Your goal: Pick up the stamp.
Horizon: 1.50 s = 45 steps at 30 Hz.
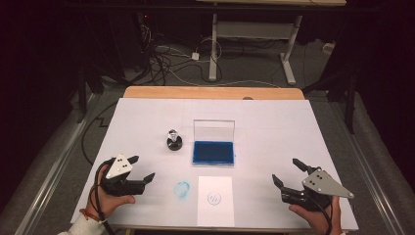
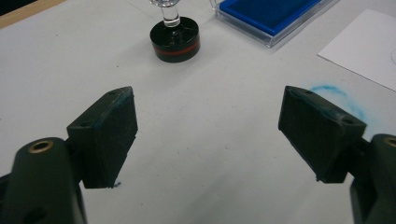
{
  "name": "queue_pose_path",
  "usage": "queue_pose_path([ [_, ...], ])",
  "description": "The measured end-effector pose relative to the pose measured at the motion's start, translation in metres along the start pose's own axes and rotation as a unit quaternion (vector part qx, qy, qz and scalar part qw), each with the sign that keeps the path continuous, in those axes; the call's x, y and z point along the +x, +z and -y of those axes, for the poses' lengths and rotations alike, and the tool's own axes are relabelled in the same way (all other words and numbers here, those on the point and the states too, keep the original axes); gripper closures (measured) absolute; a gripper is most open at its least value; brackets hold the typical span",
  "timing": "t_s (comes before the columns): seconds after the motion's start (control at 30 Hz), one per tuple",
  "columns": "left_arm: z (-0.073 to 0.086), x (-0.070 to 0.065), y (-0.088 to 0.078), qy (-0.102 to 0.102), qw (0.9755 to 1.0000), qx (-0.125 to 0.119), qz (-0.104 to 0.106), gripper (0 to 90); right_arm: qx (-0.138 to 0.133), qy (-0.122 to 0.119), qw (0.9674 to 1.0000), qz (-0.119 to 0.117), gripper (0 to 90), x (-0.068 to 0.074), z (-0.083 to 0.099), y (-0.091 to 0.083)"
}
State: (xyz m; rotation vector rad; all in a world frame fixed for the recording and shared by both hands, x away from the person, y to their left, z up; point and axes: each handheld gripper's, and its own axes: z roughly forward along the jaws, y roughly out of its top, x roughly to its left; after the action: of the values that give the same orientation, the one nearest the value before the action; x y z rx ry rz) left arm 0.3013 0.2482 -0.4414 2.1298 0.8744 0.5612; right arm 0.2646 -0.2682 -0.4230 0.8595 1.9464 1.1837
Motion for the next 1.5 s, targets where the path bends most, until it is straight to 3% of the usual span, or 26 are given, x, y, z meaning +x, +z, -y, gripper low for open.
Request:
queue_pose_path([
  [0.13,-0.011,0.008,-0.003,0.000,0.9999,0.011,-0.001,20.9,0.005,-0.004,1.0000,0.000,21.4,0.001,0.000,0.001],
  [0.23,-0.021,0.014,-0.002,0.004,0.9994,0.034,0.002,20.8,0.008,-0.008,0.9999,-0.002,21.7,0.002,0.001,0.002],
  [0.43,-0.047,0.030,0.006,0.000,0.9984,0.051,0.023,20.8,0.021,-0.014,0.9996,-0.008,21.9,0.005,0.004,0.008],
  [0.7,-0.078,0.047,0.044,0.006,0.9941,0.100,0.041,20.7,0.025,-0.014,0.9995,-0.010,22.1,0.004,0.006,0.009],
  [0.9,-0.089,0.062,0.074,-0.003,0.9909,0.128,0.043,20.5,0.032,-0.012,0.9993,-0.014,22.4,0.004,0.009,0.011],
  [0.93,-0.092,0.065,0.079,-0.010,0.9903,0.129,0.051,20.5,0.032,-0.012,0.9993,-0.014,22.4,0.004,0.009,0.011],
  [1.17,-0.105,0.062,0.107,0.010,0.9850,0.161,0.060,20.5,0.037,-0.013,0.9991,-0.017,22.5,0.005,0.010,0.013],
  [1.27,-0.108,0.062,0.114,0.014,0.9849,0.163,0.056,20.9,0.039,-0.014,0.9990,-0.018,22.5,0.006,0.011,0.013],
  [1.5,-0.111,0.070,0.129,-0.010,0.9847,0.156,0.077,23.6,0.040,-0.015,0.9989,-0.019,22.6,0.005,0.012,0.014],
])
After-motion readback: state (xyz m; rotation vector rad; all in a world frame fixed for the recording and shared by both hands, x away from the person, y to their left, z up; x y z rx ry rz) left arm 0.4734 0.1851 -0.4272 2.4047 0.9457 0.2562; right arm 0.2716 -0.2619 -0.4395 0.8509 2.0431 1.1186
